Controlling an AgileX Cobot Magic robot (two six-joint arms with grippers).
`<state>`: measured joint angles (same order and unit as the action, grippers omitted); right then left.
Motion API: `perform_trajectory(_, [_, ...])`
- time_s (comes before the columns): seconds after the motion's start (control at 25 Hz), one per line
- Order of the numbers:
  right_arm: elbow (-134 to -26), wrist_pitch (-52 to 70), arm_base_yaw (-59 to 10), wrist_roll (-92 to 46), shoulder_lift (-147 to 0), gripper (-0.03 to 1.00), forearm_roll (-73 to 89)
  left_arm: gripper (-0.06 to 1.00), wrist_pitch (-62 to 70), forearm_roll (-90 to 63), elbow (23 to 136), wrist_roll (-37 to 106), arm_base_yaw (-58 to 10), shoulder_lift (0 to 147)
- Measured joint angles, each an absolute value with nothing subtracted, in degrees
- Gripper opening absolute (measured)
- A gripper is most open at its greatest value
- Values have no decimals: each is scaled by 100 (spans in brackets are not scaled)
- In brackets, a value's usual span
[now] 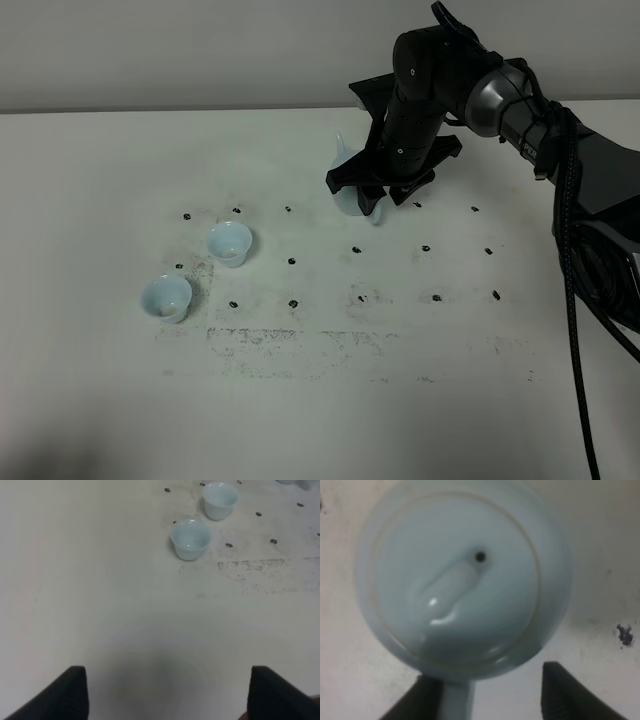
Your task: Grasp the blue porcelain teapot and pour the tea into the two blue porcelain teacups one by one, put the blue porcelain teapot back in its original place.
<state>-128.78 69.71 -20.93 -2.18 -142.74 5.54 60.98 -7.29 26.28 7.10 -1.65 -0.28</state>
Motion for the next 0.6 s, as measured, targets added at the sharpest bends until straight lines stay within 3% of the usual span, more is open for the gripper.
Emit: perform_trajectory(0.6, [-12878, 6964, -2093, -218, -14397, 42, 576, 63, 6098, -729, 2628, 710, -165, -28])
